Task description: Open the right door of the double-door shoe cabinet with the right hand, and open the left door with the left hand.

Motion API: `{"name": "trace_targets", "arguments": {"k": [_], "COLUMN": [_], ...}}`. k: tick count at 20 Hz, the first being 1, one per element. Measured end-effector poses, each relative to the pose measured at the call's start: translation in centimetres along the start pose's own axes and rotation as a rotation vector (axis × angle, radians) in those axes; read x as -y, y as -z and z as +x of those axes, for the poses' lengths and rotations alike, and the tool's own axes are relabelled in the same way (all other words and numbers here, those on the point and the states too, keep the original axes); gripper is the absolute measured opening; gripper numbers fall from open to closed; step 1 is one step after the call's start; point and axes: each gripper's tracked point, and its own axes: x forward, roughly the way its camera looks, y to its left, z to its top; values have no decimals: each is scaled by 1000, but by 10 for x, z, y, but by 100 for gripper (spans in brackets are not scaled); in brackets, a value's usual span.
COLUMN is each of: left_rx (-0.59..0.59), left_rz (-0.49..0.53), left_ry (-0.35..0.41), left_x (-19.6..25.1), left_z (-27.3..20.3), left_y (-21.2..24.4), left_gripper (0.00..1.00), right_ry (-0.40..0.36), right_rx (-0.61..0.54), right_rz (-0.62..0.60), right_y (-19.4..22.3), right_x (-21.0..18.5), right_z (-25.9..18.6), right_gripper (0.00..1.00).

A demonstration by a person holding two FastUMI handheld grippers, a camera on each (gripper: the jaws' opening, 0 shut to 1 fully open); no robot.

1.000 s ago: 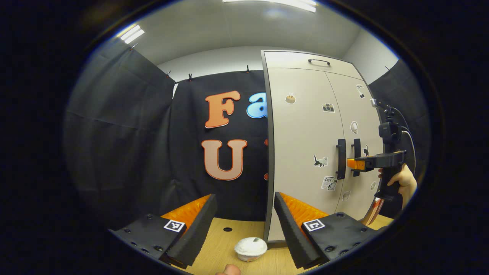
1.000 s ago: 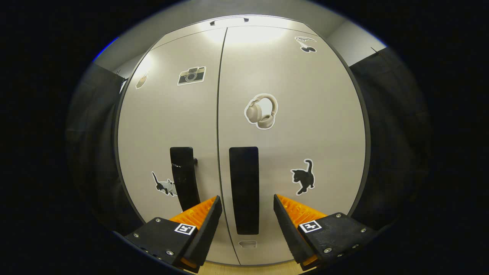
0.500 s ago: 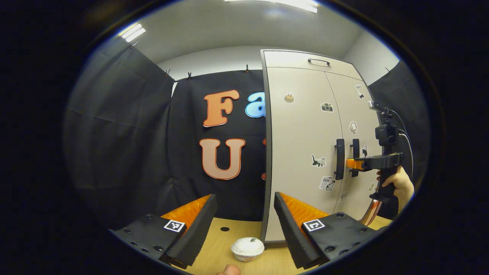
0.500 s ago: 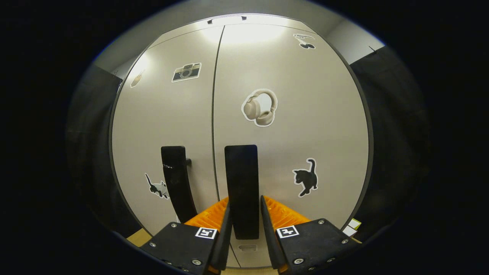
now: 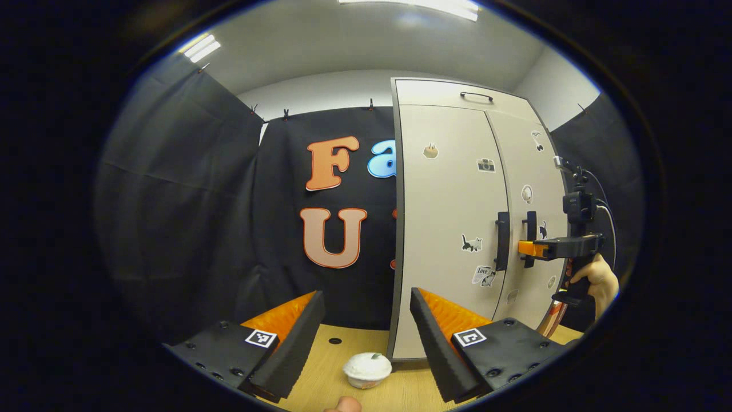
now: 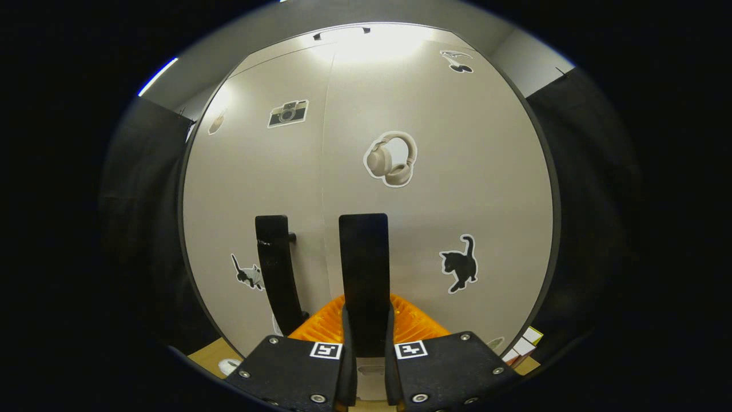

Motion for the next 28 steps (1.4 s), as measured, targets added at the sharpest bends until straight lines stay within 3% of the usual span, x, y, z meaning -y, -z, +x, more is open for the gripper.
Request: {"name": "trace_targets", "arguments": {"k": [5,11,16,22,28], "left_rx": [14,29,7,10,1], "left_rz": [-15,-9,-53,-41,-25], "left_ry": [23,45,109,131,156], "left_x": [12,31,58,81,102], "left_z": [-19,-33,-39,-41,-43], "left_y": [-9,-18,-16,-18,-14], "left_gripper": [95,95,96,96,97], "right_ry": [-60,-83,-82,-87,-60], "right_rx": [-2,-7,-5,17,28], "right_rz": [-22,-42,-59,-51,-58], "right_y": [-1,-3,-4,-8,-10], "right_x": [2,14,31,62,79], "right_z": [-24,-61,-93,-132,-142], "right_gripper": [11,11,11,7,6]}}
